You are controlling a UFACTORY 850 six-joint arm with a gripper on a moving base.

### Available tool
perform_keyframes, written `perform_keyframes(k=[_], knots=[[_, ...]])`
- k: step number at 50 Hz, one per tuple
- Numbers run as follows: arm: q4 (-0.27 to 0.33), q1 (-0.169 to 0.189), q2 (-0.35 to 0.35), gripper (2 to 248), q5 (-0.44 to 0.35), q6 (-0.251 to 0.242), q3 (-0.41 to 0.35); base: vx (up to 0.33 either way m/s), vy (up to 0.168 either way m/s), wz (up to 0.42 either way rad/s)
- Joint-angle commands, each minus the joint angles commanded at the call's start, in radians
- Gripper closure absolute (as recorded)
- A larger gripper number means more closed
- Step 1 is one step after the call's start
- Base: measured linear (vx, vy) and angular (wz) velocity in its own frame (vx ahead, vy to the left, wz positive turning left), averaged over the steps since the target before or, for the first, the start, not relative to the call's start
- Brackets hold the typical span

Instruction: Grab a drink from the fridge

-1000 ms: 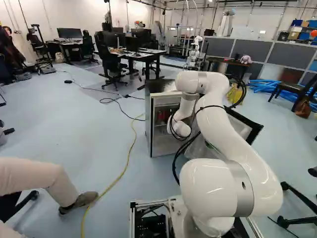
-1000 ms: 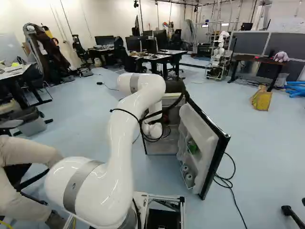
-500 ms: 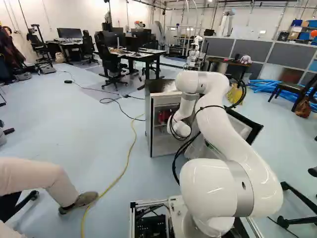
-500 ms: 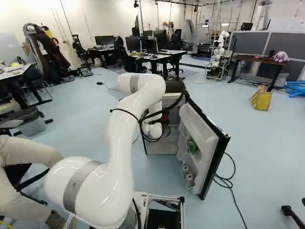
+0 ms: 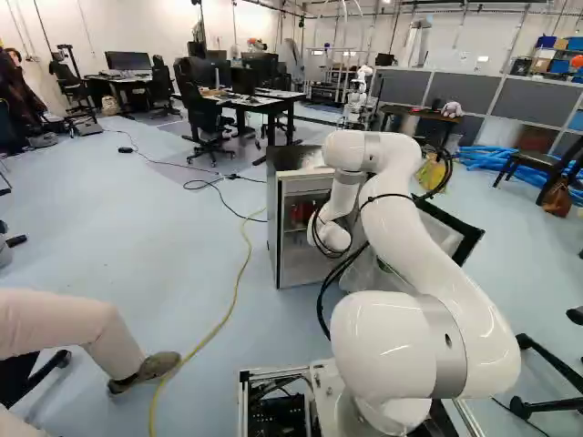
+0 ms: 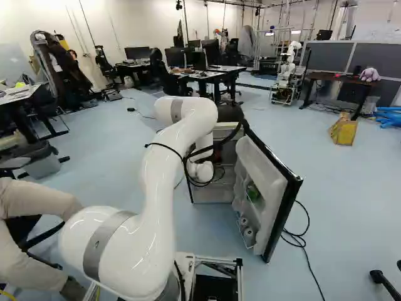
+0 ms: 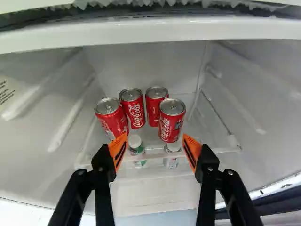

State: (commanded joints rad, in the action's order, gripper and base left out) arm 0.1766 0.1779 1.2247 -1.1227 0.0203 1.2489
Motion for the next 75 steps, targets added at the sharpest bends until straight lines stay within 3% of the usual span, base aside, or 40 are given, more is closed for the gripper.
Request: perform_keyframes(k=[75], knots=[[0.000, 0.013, 0.084, 77, 0.000, 0.000, 0.153, 0.000, 0.000, 0.000]])
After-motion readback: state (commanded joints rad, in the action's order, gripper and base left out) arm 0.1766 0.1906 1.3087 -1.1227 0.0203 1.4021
